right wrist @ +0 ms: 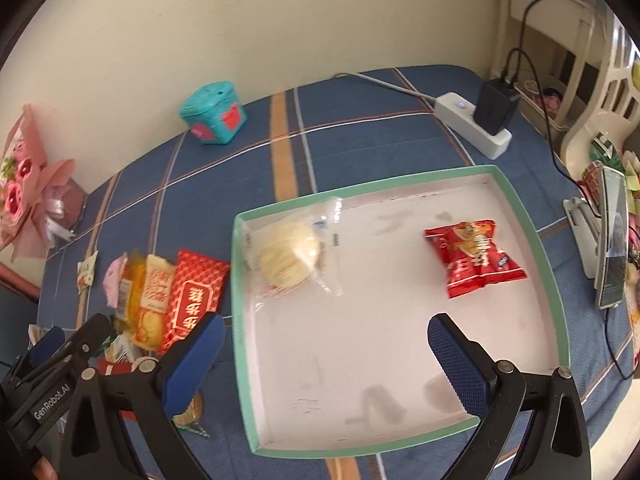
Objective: Organize snacks
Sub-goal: 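Move both tools back toward the snack pile, then grasp the red box with the left tool while the right grasps the round biscuit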
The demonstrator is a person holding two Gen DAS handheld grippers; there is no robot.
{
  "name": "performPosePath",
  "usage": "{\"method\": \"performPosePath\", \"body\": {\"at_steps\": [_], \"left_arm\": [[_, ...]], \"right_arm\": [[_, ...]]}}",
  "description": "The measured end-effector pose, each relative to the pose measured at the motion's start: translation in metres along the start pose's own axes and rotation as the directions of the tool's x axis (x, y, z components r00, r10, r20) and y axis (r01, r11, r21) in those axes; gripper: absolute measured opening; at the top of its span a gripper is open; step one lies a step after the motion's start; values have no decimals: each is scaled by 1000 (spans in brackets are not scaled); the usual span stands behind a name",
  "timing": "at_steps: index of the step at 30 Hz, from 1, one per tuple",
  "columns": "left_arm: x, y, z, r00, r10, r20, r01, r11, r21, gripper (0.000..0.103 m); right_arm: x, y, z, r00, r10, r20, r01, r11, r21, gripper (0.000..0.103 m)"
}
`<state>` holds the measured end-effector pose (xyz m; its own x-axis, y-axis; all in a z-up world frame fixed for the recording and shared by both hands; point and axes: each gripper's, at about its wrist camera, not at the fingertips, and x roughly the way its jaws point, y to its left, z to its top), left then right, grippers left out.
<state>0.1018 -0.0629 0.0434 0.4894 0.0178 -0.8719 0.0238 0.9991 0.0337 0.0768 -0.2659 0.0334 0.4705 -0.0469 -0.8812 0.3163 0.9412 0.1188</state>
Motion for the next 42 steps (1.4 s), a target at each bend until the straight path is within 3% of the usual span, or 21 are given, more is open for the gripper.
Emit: {"method": "performPosePath", "body": {"at_steps": [13,18,22,28,33,42], "left_arm": [[3,64,-22,998,-10,-54,3,992,-129,98],[18,75,-34,993,-21,-113,3,988,-155,97],[27,84,-44,989,-14,-149,-13,984,-179,96],[32,93,-53,985,-63,-161,25,974,-226,96],[35,88,-53,980,-96,-172,59,976,-209,95],[52,75,-59,963,-122,-242,80,981,-177,72]], "right_arm": [[-1,77,-34,999,37,-28,-41,987,-155,103],[8,102,-49,995,66,-75,-79,978,-193,102],[15,113,-61,994,52,-98,-72,975,-213,99],[25,120,-71,989,57,-140,-87,971,-222,92],[34,128,-77,984,66,-165,-104,966,-235,87],[58,138,-88,974,44,-224,-101,962,-252,77]]}}
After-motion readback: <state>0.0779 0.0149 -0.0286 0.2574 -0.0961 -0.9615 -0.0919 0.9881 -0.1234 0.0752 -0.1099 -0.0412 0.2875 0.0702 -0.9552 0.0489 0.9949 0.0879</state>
